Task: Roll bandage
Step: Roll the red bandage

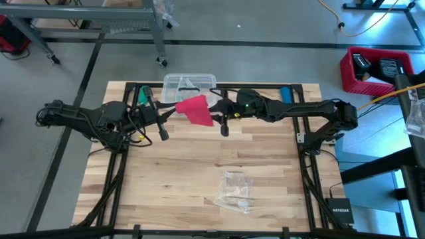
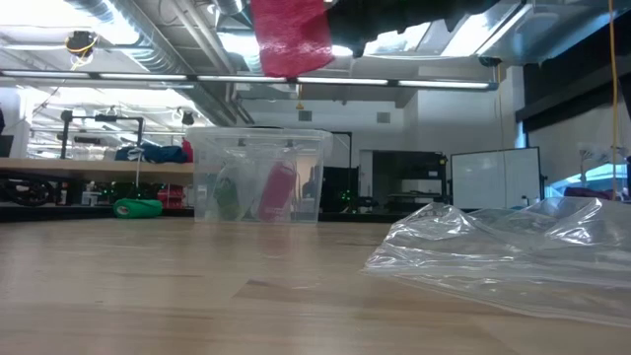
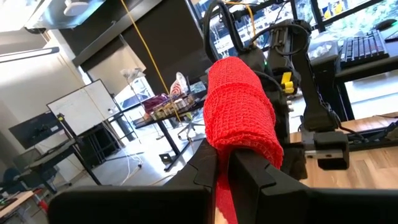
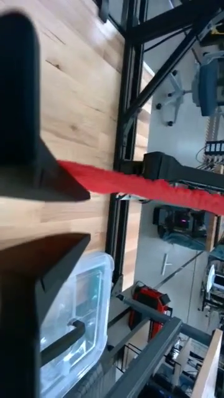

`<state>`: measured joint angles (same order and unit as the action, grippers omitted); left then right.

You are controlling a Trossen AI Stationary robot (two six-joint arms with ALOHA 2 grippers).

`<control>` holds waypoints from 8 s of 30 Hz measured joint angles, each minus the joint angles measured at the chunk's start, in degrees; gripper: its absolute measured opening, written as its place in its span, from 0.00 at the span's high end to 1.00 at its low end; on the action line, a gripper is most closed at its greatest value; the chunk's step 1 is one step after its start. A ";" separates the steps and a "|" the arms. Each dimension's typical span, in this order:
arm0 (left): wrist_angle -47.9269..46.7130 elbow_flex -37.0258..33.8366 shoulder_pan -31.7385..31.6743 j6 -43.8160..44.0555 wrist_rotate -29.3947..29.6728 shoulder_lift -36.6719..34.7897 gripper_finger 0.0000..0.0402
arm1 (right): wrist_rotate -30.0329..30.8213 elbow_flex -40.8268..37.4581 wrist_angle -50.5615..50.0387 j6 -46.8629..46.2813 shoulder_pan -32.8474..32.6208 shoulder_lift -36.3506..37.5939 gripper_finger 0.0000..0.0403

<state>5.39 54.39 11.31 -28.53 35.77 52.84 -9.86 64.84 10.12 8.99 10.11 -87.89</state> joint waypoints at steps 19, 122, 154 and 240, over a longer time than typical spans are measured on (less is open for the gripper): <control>-0.24 0.00 0.00 0.00 0.00 0.00 0.96 | 0.28 0.07 -11.92 0.46 -0.02 4.34 0.47; -9.22 -0.07 9.60 -7.86 0.49 17.18 0.96 | 11.95 19.08 -19.01 -3.10 0.39 -2.79 0.68; -18.00 -4.57 6.80 24.43 -0.18 22.22 0.96 | 1.21 19.06 -33.44 -27.08 0.47 -12.59 0.30; -4.76 -4.46 2.45 13.38 -2.60 6.93 0.96 | -5.22 -14.97 28.40 -2.15 -0.02 3.32 0.64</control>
<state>0.62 49.93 13.76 -15.16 33.17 59.77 -15.08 49.87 38.52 6.84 10.09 -84.58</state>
